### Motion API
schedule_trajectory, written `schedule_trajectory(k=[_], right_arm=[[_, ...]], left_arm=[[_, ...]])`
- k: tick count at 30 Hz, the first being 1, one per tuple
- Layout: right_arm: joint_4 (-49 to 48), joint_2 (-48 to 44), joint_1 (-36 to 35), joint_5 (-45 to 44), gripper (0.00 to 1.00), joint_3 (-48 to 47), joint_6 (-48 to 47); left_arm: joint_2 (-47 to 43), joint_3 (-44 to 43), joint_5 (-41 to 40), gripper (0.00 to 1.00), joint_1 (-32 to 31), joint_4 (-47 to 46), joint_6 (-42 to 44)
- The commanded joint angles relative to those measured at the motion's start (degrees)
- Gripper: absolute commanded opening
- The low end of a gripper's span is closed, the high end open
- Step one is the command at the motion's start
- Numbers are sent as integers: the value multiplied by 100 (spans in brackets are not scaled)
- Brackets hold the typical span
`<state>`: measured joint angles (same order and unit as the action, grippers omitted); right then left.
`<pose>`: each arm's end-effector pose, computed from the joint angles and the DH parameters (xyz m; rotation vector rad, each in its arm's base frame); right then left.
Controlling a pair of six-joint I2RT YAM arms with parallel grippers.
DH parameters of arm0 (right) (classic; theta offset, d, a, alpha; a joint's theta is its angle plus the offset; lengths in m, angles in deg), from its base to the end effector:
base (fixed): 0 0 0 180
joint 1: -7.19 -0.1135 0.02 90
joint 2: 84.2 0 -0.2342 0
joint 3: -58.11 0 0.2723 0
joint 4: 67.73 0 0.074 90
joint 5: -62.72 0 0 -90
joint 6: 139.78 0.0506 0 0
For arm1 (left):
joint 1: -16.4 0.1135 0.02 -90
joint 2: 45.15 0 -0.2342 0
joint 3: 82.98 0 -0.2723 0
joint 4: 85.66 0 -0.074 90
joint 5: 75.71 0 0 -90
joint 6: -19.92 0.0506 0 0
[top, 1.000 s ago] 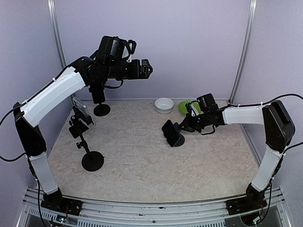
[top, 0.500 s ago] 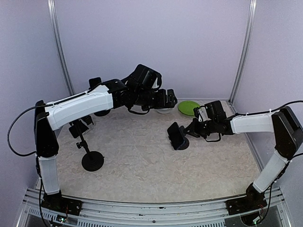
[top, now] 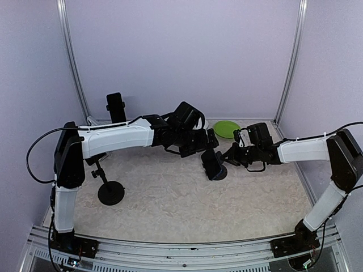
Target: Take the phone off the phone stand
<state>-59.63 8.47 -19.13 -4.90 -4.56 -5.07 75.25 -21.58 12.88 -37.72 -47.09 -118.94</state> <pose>0.3157 0.1777 0.1368 0.1557 2.4102 1.0667 0.2973 -0.4089 0.2263 0.0983 2.4439 -0.8662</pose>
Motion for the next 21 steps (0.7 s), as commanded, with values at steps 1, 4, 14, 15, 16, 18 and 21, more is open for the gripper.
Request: schedule_trajectory(k=[1,4,14,15,16,18,21], right_arm=[[-215,-181,48,22,0,-86,116],[-202,-204,56,-11,0,-58,115],[-224,-328,64,-113,0,88,245],[-228,-328,66,-126,0,89,267],[-232,-328,62,-127,0,89,289],[-248,-328,62,-140,0,93,336],[-291,-328,66,-167,0,112,402]], left_arm=[[264,-15,236,99,-120,-275,-191],[449,-62,333,99,-171,-305,-232],[693,93,488,99,-265,-588,-487],[681,178,538,99,-265,-687,-528],[668,277,564,99,-265,-758,-576],[646,413,609,99,-250,-860,-678],[621,580,686,99,-230,-1012,-802]])
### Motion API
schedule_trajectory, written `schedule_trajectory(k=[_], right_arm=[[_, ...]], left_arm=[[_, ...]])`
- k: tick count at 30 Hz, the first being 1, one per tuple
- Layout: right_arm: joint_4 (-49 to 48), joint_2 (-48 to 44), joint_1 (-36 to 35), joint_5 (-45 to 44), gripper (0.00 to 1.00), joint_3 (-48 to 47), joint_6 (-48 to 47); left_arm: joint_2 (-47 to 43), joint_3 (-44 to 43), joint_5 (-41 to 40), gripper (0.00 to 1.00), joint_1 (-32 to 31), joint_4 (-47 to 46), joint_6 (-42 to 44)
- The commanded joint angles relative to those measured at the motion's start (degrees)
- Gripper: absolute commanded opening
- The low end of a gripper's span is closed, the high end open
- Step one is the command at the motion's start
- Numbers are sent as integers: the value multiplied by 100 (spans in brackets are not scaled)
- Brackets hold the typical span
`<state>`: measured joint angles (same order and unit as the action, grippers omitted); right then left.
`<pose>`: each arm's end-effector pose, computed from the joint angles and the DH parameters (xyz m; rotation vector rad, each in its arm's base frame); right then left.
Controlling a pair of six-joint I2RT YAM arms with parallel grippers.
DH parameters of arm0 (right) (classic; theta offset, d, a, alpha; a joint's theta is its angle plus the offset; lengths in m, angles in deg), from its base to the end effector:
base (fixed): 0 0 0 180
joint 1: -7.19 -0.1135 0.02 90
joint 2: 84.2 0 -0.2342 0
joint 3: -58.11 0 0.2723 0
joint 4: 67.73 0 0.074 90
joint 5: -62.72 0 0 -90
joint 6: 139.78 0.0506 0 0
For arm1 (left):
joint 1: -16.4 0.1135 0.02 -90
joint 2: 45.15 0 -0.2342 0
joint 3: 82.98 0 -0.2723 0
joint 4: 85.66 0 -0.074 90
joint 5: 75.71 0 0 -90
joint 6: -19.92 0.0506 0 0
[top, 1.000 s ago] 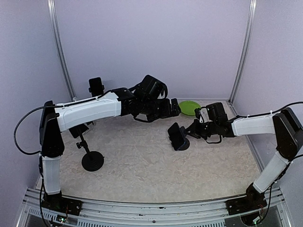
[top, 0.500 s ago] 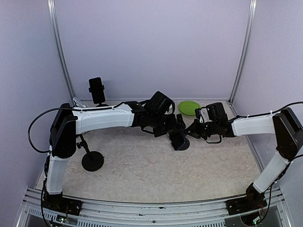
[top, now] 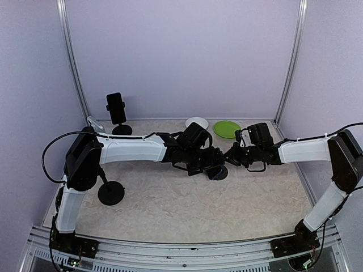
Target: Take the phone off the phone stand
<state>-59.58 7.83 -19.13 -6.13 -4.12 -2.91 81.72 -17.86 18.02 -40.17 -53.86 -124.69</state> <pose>0.3147 0.1761 0.1377 0.2135 2.4081 1.0617 0.2819 -0.4331 0.1581 0.0798 2.5730 -0.9534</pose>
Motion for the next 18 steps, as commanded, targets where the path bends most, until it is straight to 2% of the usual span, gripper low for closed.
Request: schedule_trajectory(k=[1,9,18], right_arm=[[-316,-264,66,-40,0,78,208],[-568,-204,66,94,0,163,338],[-584,-221,66,88,0,199,346]], left_arm=[[-32,253,203,99,15,-379,-276],[-94,874,576,97,110,-1117,-664],[-30,977,809,94,157,-1554,-935]])
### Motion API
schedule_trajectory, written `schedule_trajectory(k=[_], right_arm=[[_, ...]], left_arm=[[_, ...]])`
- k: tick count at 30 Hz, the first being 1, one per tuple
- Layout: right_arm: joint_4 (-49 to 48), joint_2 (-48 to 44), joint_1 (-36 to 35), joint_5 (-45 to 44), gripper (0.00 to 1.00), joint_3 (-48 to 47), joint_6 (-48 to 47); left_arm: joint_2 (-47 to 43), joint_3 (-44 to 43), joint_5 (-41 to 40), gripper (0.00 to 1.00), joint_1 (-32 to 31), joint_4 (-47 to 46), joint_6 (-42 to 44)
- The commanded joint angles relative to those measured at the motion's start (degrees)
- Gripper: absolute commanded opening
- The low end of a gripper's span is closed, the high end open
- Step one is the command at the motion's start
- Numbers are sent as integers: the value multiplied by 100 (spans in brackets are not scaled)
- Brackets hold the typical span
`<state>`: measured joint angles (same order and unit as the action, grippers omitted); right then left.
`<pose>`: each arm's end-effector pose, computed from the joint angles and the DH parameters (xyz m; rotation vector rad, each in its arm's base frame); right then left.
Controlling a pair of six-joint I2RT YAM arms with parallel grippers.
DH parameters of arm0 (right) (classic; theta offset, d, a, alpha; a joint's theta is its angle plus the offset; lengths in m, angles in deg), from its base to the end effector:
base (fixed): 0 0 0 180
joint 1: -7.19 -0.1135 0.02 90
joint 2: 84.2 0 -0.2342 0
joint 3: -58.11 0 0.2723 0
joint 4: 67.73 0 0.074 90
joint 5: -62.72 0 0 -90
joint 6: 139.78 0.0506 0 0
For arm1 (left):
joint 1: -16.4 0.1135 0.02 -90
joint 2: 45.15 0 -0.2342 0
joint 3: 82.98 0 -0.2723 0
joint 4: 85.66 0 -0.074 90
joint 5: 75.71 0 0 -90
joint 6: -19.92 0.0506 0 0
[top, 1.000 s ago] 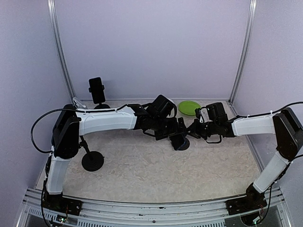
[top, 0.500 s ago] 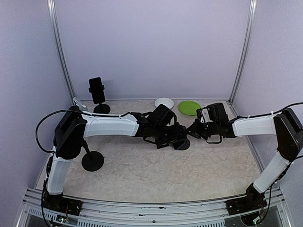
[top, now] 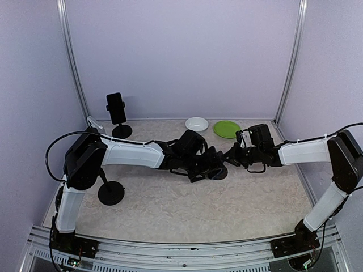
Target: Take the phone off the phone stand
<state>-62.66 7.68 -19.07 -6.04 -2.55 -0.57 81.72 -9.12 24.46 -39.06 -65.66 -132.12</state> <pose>0.3131 0.1749 0.1347 0.2528 2.3842 1.0936 0.2812 -0.4244 0.1237 -0.0434 2.6081 -1.1421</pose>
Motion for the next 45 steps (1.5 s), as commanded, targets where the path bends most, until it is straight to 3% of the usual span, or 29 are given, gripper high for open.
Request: schedule_trajectory(k=[1,27,45], right_arm=[[-276,-212,60,68,0,46,115],[-271,-71,59,133,0,-69,46],[-63,-78,60,-55,0,-114,-125]], left_arm=[[-5,92,194,94,44,-393,-220],[524,-354,438,87,88,-360,-563],[446,-613,448,59,115,-259,-386]])
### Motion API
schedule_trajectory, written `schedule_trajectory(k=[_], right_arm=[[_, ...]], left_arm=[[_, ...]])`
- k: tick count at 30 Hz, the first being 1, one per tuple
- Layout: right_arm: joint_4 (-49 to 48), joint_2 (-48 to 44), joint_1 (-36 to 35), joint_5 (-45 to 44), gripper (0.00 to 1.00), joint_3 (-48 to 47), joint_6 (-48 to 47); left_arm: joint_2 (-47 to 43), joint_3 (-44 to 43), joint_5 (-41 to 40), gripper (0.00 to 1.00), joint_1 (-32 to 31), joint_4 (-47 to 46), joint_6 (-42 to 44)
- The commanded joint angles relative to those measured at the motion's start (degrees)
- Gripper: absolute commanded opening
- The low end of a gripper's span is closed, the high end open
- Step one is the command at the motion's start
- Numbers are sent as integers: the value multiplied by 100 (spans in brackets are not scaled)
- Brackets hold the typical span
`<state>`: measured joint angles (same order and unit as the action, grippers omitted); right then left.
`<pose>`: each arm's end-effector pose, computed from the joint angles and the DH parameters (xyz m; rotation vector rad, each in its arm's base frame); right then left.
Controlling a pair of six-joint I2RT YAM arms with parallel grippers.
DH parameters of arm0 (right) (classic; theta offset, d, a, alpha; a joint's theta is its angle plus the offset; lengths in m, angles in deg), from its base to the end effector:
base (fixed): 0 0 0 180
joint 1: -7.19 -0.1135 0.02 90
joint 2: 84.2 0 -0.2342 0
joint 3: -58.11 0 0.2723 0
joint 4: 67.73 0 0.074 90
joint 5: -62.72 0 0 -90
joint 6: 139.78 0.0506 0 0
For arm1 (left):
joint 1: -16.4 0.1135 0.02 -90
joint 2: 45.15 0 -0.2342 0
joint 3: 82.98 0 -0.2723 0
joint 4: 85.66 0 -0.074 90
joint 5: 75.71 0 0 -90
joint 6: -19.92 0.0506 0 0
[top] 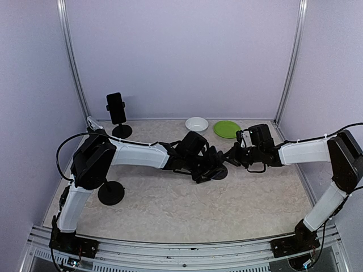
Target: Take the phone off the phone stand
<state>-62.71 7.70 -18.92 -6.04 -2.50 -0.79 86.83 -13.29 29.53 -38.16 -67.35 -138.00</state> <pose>0.3135 0.1741 0.1344 0.2513 2.3831 1.0905 0.2929 -0.4345 0.1081 -0.1446 2.6623 -1.2596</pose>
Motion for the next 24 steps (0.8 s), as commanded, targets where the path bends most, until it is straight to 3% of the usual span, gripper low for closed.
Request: schedule_trajectory(k=[1,16,24], right_arm=[[6,-72,44,-84,0,-150,-139],[991,288,58,-513,0,-851,-847],[1553,229,245,-419,0,-1009,-1540]], left_arm=[[-122,-197,-80,57,25,-79,227],[-772,-83,-298,48,-168,-549,863],[-993,-245,-684,44,-100,-145,1189]])
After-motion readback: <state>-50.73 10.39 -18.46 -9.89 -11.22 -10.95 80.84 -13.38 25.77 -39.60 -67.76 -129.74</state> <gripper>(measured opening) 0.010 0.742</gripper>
